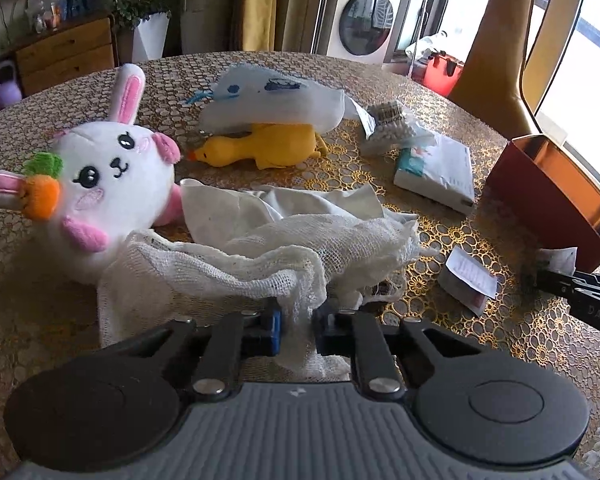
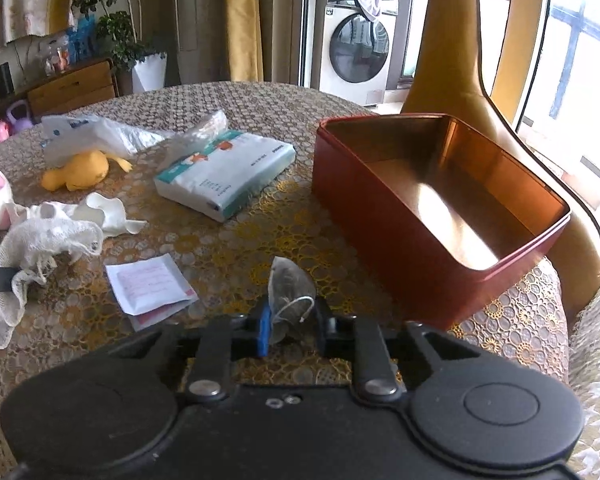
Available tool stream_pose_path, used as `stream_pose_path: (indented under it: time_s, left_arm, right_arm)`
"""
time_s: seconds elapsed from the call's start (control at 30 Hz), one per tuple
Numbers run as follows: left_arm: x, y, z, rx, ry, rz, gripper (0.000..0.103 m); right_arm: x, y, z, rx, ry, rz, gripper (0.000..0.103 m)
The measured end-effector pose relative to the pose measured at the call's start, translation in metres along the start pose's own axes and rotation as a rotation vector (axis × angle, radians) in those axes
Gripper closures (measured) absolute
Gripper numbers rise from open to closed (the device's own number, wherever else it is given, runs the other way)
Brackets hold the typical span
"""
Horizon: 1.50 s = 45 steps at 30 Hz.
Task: Organize soft objects
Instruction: 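Grasp the white gauze cloth with the left gripper while the right gripper grasps the tea bag, then carry the gauze cloth and tea bag with both grippers into the red tin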
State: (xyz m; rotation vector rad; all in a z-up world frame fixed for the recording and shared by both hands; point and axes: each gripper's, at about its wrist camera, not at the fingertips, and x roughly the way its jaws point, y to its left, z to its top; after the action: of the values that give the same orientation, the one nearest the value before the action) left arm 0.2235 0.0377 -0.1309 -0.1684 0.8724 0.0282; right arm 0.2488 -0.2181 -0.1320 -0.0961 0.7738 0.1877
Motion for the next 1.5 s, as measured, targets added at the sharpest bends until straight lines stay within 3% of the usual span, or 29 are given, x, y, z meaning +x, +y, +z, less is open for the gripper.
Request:
stream_pose_path:
  time_s: [0.5, 0.63, 0.87, 1.2, 1.5]
  left_arm:
    - [-0.068, 0.004, 0.011, 0.020, -0.075, -0.053, 0.090]
    - [-0.090, -0.002, 0.021, 0.063, -0.101, -0.047, 0.090]
    - [-0.121, -0.019, 0.040, 0.113, -0.132, -0.100, 0.090]
    - [-0.131, -0.068, 0.067, 0.215, -0.144, -0.168, 0.090]
    - [-0.121, -0.128, 0.099, 0.300, -0.168, -0.229, 0.090]
  right_arm:
    - [-0.071, -0.005, 0.002, 0.006, -0.075, 0.140, 0.083]
    - [-0.093, -0.006, 0.006, 0.003, -0.094, 0.164, 0.083]
    - [-0.124, -0.011, 0.014, -0.004, -0.127, 0.202, 0.083]
    - [-0.149, -0.032, 0.033, -0.006, -0.163, 0.180, 0.083]
    - [-0.138, -0.064, 0.050, 0.025, -0.169, 0.120, 0.082]
